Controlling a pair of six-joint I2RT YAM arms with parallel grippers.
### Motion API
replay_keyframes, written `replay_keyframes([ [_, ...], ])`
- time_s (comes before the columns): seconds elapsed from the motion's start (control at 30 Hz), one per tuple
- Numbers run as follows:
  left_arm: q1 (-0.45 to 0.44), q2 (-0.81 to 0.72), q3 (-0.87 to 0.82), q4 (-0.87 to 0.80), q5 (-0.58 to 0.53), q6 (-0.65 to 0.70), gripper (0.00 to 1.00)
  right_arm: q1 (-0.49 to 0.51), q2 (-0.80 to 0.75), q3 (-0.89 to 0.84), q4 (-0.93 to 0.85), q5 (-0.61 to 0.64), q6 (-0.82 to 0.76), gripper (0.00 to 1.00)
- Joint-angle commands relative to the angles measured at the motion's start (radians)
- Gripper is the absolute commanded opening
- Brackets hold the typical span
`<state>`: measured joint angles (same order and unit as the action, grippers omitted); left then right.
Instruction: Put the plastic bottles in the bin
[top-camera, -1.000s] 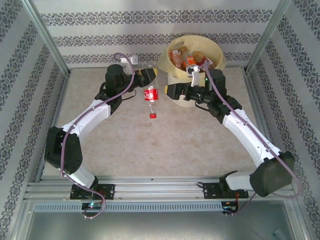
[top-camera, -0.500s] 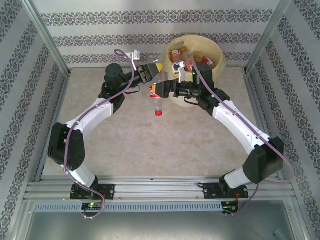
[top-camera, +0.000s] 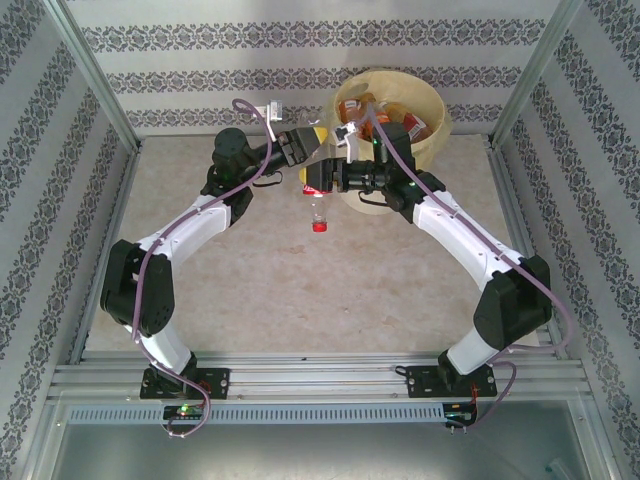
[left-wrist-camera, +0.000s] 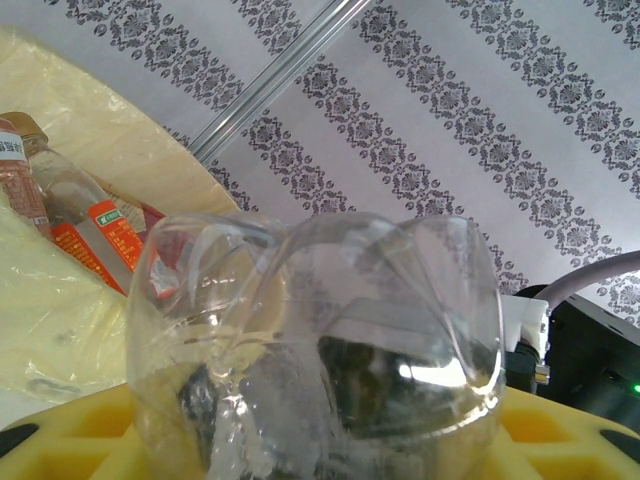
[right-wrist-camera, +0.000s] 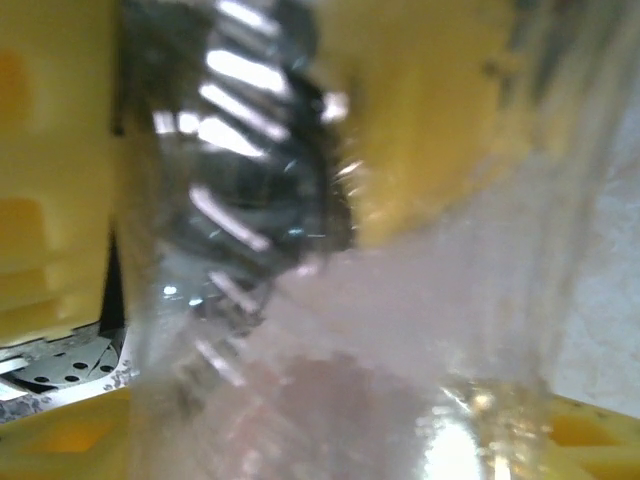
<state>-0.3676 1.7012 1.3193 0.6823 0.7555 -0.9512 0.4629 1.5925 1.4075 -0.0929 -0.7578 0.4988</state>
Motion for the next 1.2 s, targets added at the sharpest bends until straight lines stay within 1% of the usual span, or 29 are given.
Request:
replay_keyframes([
  [0.0, -0.012, 0.000, 0.041, 0.056, 0.017, -0.010, 0.54, 0.013, -0.008, 0.025, 0.001, -0.029, -0.022, 0.63],
  [0.17, -0.012, -0.006, 0.044, 0.044, 0.019, -0.002, 0.55, 0.010, -0.010, 0.043, -0.020, -0.025, -0.039, 0.55],
  [0.23, -0.011, -0.009, 0.050, 0.032, 0.029, -0.004, 0.58, 0.007, -0.012, 0.049, -0.030, -0.016, -0.046, 0.54],
  [0.27, -0.012, -0.013, 0.055, 0.025, 0.037, -0.003, 0.62, 0.006, -0.014, 0.053, -0.037, -0.011, -0.047, 0.53],
  [0.4, -0.009, -0.035, 0.081, 0.007, 0.083, 0.006, 0.82, -0.002, -0.021, 0.067, -0.088, 0.033, -0.069, 0.51],
  [0.5, 0.001, -0.094, 0.075, -0.040, 0.072, 0.050, 0.95, -0.021, -0.036, 0.090, -0.144, 0.071, -0.090, 0.50],
  [0.53, 0.006, -0.127, 0.064, -0.075, 0.048, 0.081, 0.99, -0.032, -0.041, 0.101, -0.167, 0.080, -0.098, 0.50],
  [0.57, 0.008, -0.166, 0.046, -0.113, 0.013, 0.117, 1.00, -0.045, -0.049, 0.111, -0.183, 0.091, -0.103, 0.50],
  [0.63, 0.010, -0.244, 0.000, -0.173, -0.068, 0.178, 1.00, -0.073, -0.062, 0.134, -0.222, 0.112, -0.115, 0.49],
  [0.8, 0.010, -0.429, -0.157, -0.207, -0.248, 0.259, 1.00, -0.170, -0.082, 0.190, -0.241, 0.111, -0.096, 0.48],
  [0.87, 0.010, -0.494, -0.195, -0.285, -0.334, 0.308, 1.00, -0.207, -0.069, 0.232, -0.260, 0.111, -0.092, 0.48],
  [1.03, 0.010, -0.595, -0.243, -0.490, -0.520, 0.396, 1.00, -0.265, -0.029, 0.353, -0.284, 0.148, -0.059, 0.49],
  [1.17, 0.010, -0.639, -0.254, -0.648, -0.674, 0.427, 1.00, -0.311, 0.031, 0.462, -0.282, 0.161, 0.026, 0.50],
])
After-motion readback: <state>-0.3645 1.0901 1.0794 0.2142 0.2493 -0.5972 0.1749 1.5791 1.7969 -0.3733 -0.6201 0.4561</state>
